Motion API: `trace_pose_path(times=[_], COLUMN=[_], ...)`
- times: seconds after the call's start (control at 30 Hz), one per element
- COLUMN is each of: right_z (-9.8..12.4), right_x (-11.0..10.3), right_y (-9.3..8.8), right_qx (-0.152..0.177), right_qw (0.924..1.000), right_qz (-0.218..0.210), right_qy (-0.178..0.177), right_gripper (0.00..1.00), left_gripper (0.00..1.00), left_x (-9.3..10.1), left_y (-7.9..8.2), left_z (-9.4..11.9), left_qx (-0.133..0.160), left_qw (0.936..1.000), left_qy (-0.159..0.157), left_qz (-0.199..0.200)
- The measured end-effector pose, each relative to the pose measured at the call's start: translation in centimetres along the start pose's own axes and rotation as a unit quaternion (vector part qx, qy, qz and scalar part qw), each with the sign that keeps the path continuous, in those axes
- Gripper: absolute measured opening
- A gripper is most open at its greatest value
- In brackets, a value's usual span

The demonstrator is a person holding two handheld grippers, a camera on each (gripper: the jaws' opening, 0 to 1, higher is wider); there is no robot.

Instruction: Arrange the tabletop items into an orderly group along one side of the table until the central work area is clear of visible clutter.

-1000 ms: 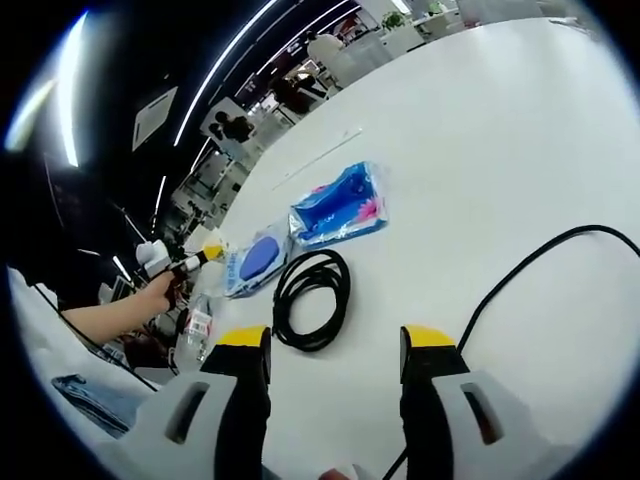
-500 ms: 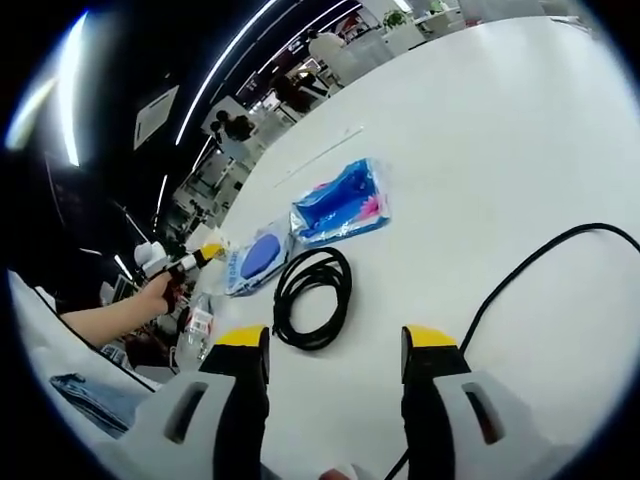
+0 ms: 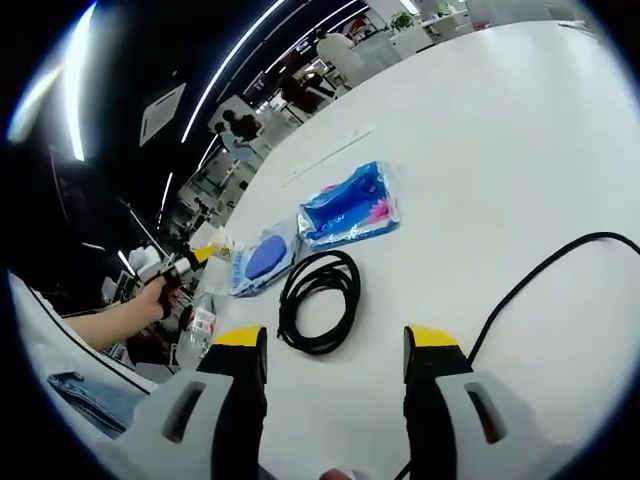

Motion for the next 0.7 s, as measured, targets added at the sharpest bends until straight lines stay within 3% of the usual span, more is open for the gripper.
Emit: trace_pose_path(times=[0.47, 0.7], right_z=[1.5, 2.1], right_x=[-0.3, -0.1], right_y=[-0.9, -1.7], right_qx=[0.025, 0.034], right_qw=[0.9996, 0.9994], right_qz=[0.011, 0.003], right_qy=[0.008, 0.008], right_gripper=[0.56, 0.55], left_gripper=[0.76, 0.74], left_x=[1.3, 1.3], left_y=[-0.3, -0.7], left_z=[3.4, 5.0], left_qx=[0.017, 0.015], left_qw=[0.9998, 0.9998], left_qy=[-0.013, -0.014], left_qz=[0.000, -0.005])
Point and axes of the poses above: the point that each gripper's makers call its tool centre point, and the gripper's own axes: z roughly backward along the fingers, x roughly to its right, y roughly out of its top, the point moved 8 cm from there along z, roughly backward along the fingers, and after that the axes turned 7 degrees about -y, right-handed, at the moved point
